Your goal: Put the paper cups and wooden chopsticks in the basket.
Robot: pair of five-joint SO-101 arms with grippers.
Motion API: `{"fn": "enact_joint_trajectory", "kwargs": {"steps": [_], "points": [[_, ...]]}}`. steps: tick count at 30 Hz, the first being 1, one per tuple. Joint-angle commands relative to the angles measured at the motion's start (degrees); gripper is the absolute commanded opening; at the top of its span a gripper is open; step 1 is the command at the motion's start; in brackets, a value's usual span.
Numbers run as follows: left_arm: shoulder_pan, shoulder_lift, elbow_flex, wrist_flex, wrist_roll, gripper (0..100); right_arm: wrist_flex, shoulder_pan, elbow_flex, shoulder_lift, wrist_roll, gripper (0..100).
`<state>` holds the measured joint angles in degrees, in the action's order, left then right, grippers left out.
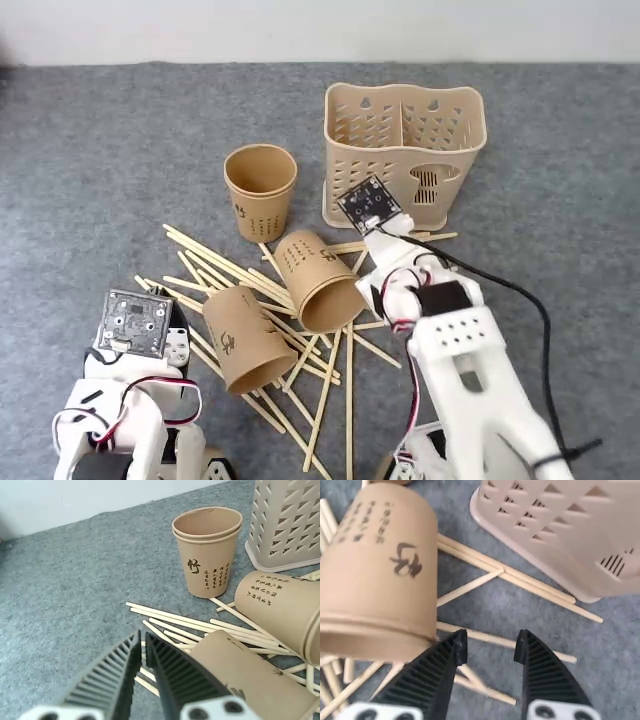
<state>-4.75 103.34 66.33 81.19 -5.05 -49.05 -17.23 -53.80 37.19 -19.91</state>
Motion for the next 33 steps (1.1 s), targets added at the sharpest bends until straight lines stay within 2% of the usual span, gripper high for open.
{"fn": "enact_joint_trajectory", "kwargs": {"steps": [1,5,8,17,22,27,29,33], "points": [[0.00,0.97,-2.51,-1.58,-0.62,2,-6.81,-2.33,2.99,8.48,-0.70,17.6],[0.00,0.97,-2.51,-1.58,-0.62,2,-13.93,-6.90,2.99,16.92,-0.44,17.6],[0.00,0.97,-2.51,-1.58,-0.62,2,-15.16,-10.59,2.29,20.09,-0.35,17.6],[0.00,0.97,-2.42,-1.49,-0.62,2,-1.98,-10.24,-0.88,8.48,-0.35,17.3],[0.00,0.97,-2.42,-1.23,-0.62,2,1.71,-9.45,-0.79,1.19,-0.70,17.2],[0.00,0.97,-2.42,-1.23,-0.62,2,2.68,-8.92,-0.70,0.57,-0.79,17.0],[0.00,0.97,-2.42,-1.23,-0.62,2,3.21,-9.01,-0.53,0.48,-0.79,13.8],[0.00,0.97,-2.42,-1.23,-0.62,2,3.47,-8.92,2.20,0.04,-0.79,0.4]]}}
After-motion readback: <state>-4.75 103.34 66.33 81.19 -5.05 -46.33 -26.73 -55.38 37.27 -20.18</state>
